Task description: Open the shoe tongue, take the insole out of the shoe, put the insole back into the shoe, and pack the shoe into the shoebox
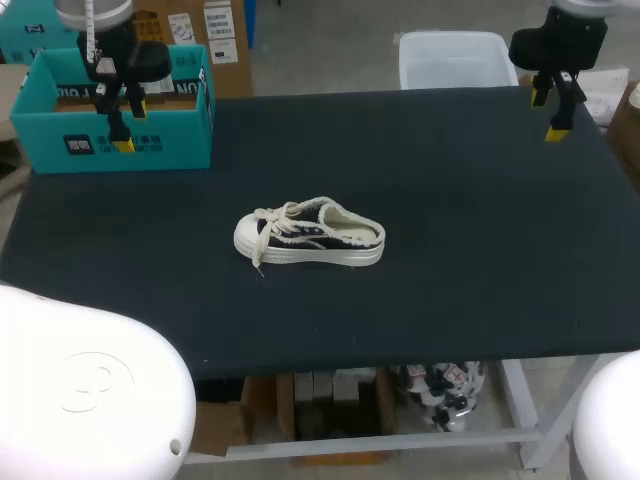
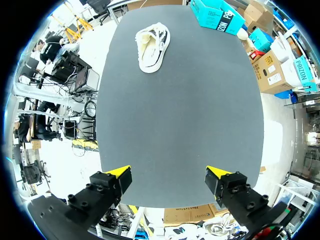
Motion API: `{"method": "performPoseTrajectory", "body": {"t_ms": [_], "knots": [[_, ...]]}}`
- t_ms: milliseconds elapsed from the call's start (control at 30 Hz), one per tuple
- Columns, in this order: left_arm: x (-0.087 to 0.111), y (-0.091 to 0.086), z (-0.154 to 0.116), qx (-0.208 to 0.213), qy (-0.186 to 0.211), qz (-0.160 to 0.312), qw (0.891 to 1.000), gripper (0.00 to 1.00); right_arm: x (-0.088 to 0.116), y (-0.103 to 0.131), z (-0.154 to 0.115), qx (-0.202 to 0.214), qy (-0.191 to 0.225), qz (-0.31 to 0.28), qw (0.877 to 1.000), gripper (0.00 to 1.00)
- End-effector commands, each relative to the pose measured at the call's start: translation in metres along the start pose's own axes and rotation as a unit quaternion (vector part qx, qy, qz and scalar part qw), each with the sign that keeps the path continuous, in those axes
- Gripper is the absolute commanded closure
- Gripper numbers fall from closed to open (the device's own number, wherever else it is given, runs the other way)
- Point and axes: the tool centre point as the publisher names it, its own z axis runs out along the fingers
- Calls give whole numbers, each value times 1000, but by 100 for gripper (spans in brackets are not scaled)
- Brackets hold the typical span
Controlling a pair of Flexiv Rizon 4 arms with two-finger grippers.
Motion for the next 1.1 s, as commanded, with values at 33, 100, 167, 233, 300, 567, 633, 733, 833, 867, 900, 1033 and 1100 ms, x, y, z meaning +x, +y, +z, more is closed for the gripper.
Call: {"method": "performPoseTrajectory", "body": {"t_ms": [33, 100, 167, 233, 300, 567, 633, 733, 833, 867, 900, 1033, 1100], "knots": [[0, 0, 0, 0, 0, 0, 1000, 0, 0, 0, 0, 0, 0, 0, 1000, 0], [0, 0, 0, 0, 0, 0, 1000, 0, 0, 0, 0, 0, 0, 0, 1000, 0], [0, 0, 0, 0, 0, 0, 1000, 0, 0, 0, 0, 0, 0, 0, 1000, 0], [0, 0, 0, 0, 0, 0, 1000, 0, 0, 0, 0, 0, 0, 0, 1000, 0], [0, 0, 0, 0, 0, 0, 1000, 0, 0, 0, 0, 0, 0, 0, 1000, 0], [0, 0, 0, 0, 0, 0, 1000, 0, 0, 0, 0, 0, 0, 0, 1000, 0], [0, 0, 0, 0, 0, 0, 1000, 0, 0, 0, 0, 0, 0, 0, 1000, 0], [0, 0, 0, 0, 0, 0, 1000, 0, 0, 0, 0, 0, 0, 0, 1000, 0], [0, 0, 0, 0, 0, 0, 1000, 0, 0, 0, 0, 0, 0, 0, 1000, 0], [0, 0, 0, 0, 0, 0, 1000, 0, 0, 0, 0, 0, 0, 0, 1000, 0], [0, 0, 0, 0, 0, 0, 1000, 0, 0, 0, 0, 0, 0, 0, 1000, 0], [9, -7, 0, -4, -8, 3, 1000, 0, 0, 9, 5, -18, 4, 11, 1000, 0], [14, -12, -1, 1, -7, 0, 1000, 0, 1, 16, 10, -23, 1, 12, 1000, 0]]}}
